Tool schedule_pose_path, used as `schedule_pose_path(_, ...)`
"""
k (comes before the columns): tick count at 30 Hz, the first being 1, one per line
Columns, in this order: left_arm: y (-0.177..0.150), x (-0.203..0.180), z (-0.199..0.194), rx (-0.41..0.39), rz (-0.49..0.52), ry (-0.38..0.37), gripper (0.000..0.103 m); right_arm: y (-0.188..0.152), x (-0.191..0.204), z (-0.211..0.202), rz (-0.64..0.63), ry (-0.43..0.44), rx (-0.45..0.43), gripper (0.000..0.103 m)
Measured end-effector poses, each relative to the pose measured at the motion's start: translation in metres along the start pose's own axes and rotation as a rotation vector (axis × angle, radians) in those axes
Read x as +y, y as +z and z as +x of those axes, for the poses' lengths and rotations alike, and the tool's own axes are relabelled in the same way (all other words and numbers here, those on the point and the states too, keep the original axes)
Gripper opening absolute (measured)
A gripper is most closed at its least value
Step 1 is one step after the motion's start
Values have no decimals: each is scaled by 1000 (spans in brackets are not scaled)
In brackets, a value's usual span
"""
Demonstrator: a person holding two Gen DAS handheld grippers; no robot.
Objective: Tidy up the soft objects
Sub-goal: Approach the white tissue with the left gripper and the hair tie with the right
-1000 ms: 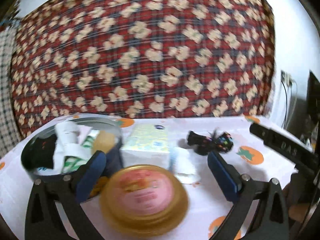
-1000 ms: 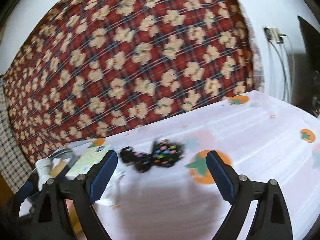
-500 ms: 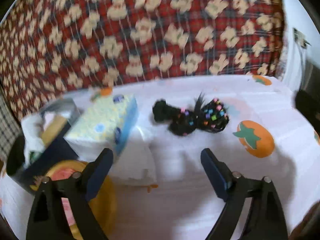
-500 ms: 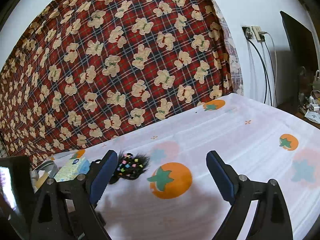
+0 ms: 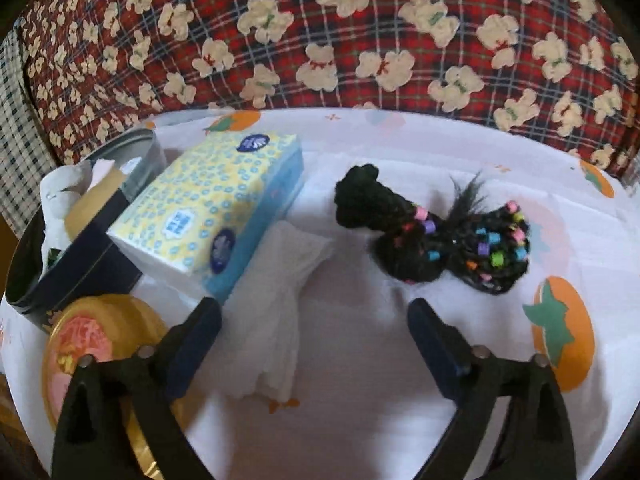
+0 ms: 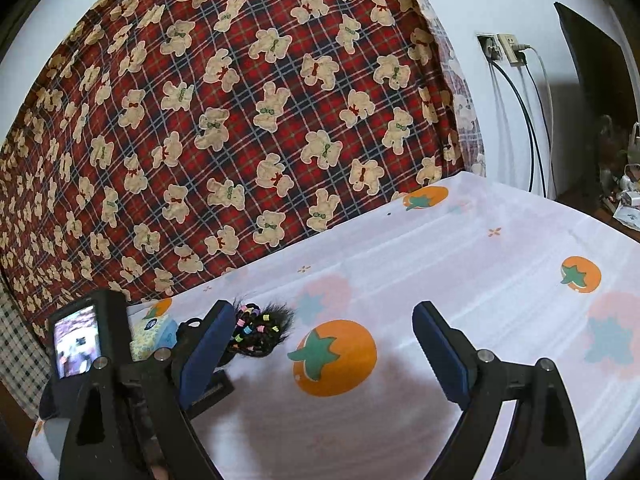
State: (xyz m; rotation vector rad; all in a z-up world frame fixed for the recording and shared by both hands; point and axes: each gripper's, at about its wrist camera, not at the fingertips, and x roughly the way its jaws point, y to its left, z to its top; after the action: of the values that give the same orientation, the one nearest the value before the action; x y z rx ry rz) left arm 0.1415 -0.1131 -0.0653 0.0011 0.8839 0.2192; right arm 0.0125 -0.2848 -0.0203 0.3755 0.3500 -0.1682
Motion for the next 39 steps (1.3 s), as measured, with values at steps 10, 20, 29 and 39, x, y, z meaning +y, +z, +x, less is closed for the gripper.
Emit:
schedule_pose_path(10,10,-18,27,145,-20,-57,102,0,-1,-1,9,1,4,92)
schedule_pose_path(20,-19,-25,26,126,18,-79,97,-1,0,-2,3,0,-7,92)
schedule_pose_path(29,-19,-25,26,103,39,-49,98,-2,0,-2,3,2,-3,92)
schedule_pose_path(39,-12,-10,39,92,-50,-36,102,-3,2,-2,-1,6,2,92)
